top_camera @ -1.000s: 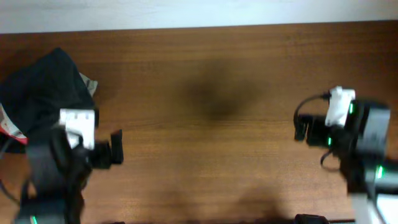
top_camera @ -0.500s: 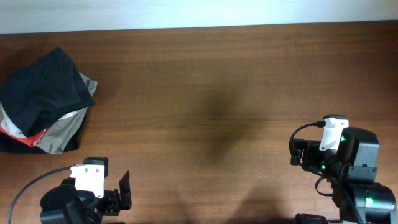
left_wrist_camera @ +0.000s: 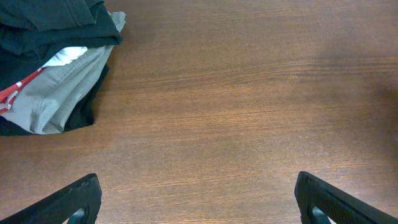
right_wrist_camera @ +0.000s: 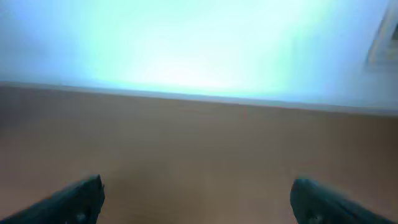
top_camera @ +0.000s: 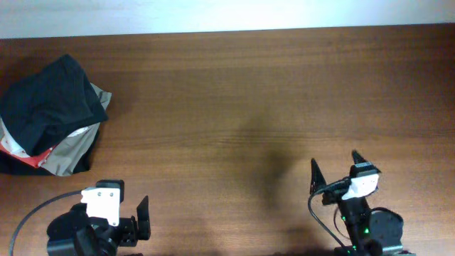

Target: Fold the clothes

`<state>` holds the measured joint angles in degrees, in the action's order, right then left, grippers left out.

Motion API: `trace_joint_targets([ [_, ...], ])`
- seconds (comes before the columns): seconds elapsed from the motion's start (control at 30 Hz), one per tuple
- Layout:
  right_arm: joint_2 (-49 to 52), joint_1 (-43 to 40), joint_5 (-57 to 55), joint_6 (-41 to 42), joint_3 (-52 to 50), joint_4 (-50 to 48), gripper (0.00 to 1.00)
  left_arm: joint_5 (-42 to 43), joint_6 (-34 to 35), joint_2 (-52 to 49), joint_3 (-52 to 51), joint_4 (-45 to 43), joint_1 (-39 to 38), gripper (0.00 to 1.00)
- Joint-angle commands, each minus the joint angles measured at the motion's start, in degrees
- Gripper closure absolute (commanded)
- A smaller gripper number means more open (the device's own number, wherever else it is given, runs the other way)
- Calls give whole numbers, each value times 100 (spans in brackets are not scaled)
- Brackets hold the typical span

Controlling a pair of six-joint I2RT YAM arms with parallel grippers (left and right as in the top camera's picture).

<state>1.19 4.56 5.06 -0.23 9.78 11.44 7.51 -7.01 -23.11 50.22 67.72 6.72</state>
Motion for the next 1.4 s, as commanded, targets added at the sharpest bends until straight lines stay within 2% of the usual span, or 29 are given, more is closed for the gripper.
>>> trace_joint_targets([
  [0.0,-101,61,-146,-581,-713,-1259,1,57,28,22,-11,-22,2,1],
  [0.03,-101,61,-146,-789,-903,-1467,1,57,28,22,-11,-22,2,1],
  [0.1,-101,61,-205,-1049,-946,-765,1,57,28,22,-11,-22,2,1],
  [0.23,-101,48,-212,-984,-946,-717,1,57,28,22,-11,-22,2,1],
  [0.4,-98,-382,-214,-984,-946,-717,1,57,28,22,-11,-22,2,1],
  [1.07,-98,-389,-214,-984,-946,-717,2,-50,7,162,-208,-131,2,1],
  [1.1,-98,-387,-214,-986,-946,-717,1,24,11,271,-468,-396,2,1],
  [1.23,-98,-389,-214,-984,-946,-717,1,483,13,1147,-2393,-2822,-232,1],
  [1.37,-98,-389,-214,-986,-946,-717,1,446,118,1980,-4380,-6273,-625,1],
])
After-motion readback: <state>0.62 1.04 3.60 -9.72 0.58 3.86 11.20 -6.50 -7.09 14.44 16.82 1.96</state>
